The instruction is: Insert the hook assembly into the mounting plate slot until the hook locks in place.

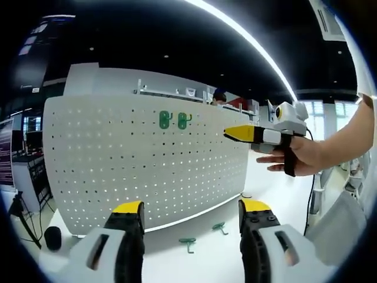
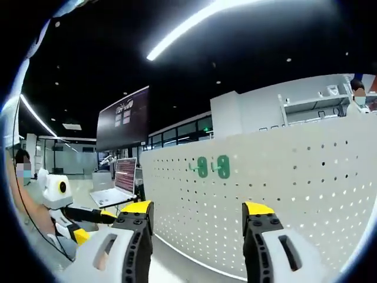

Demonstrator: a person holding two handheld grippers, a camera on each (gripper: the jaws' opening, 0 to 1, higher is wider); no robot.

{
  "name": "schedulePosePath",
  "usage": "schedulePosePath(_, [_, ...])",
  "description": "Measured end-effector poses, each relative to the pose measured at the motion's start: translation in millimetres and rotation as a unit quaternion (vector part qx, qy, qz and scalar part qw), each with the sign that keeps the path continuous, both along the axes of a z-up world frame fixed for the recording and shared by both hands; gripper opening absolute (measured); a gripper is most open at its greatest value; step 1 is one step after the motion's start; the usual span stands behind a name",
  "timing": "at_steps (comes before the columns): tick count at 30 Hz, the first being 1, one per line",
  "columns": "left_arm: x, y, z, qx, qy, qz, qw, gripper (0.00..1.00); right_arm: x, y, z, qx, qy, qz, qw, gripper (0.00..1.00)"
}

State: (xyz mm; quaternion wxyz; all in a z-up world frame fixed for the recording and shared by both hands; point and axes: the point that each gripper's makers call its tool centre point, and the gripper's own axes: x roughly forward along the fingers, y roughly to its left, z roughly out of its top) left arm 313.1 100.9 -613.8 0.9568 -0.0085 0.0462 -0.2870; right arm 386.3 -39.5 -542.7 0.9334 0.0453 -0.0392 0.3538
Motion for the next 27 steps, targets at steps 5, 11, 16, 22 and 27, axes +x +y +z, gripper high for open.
schedulePosePath(5, [1.0, 0, -0.4, 0.001, 0.002, 0.000, 1.0000, 0.67, -5, -7, -7.0, -0.005, 0.004, -0.004, 1.0000, 0.59])
schedulePosePath(11, [2.0, -2, 1.0, 0.002, 0.000, -0.003, 1.0000, 0.67, -11, -18, -17.6, -0.004, 0.015, -0.012, 0.9998, 0.60])
schedulePosePath(16, [1.1, -5, -1.7, 0.002, 0.004, -0.009, 1.0000, 0.69, -18, -24, -23.7, -0.011, 0.015, -0.017, 0.9997, 0.60])
schedulePosePath(22, [0.4, -7, -1.9, 0.003, 0.001, -0.013, 0.9999, 0.69, -24, -31, -29.9, -0.015, 0.019, -0.022, 0.9995, 0.61])
schedulePosePath(27, [-0.7, -6, -0.1, 0.001, -0.003, -0.014, 0.9999, 0.69, -31, -33, -35.4, -0.026, 0.019, -0.021, 0.9993, 0.61])
